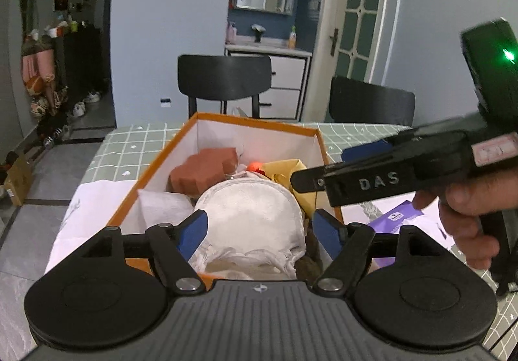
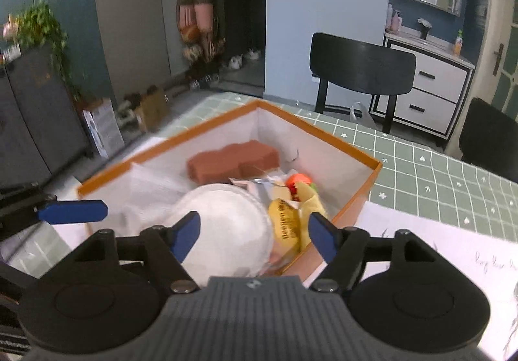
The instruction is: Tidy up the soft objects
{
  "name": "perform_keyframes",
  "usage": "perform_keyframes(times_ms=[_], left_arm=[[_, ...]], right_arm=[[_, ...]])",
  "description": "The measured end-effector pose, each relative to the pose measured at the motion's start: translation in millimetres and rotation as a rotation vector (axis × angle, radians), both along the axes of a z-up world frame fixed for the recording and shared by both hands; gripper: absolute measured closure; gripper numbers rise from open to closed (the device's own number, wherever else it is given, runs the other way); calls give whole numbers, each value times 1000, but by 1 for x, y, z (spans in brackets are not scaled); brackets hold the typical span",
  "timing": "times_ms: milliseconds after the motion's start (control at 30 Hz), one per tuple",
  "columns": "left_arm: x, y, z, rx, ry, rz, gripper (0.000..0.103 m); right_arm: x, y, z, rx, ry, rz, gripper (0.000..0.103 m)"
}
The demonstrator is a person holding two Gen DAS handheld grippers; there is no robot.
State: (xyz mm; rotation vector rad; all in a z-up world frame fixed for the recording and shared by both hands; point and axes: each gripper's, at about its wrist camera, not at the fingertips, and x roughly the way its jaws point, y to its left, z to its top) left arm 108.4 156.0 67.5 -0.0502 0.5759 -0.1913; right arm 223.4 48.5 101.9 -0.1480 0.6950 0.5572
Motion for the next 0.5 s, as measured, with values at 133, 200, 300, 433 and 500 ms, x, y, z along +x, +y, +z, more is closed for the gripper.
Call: perform_keyframes(times_ms=[133, 200, 300, 433, 500], left_arm=[[-17, 2, 2, 3, -14, 41, 15], [-23, 3, 4, 2, -9, 78, 13], [-29, 7, 3, -9, 0, 126, 11], [-35, 5, 2, 23, 22, 214, 9], [-38, 0, 0, 55, 9, 242, 7]], right_arm=[[-28, -9, 7, 88, -22, -19, 11], [-43, -13, 10, 103, -54, -39, 5], [-62, -20, 14, 119, -98, -83, 3], [-83, -27, 14, 123, -129, -150, 3], [-91, -28, 10, 111, -130, -174, 3]])
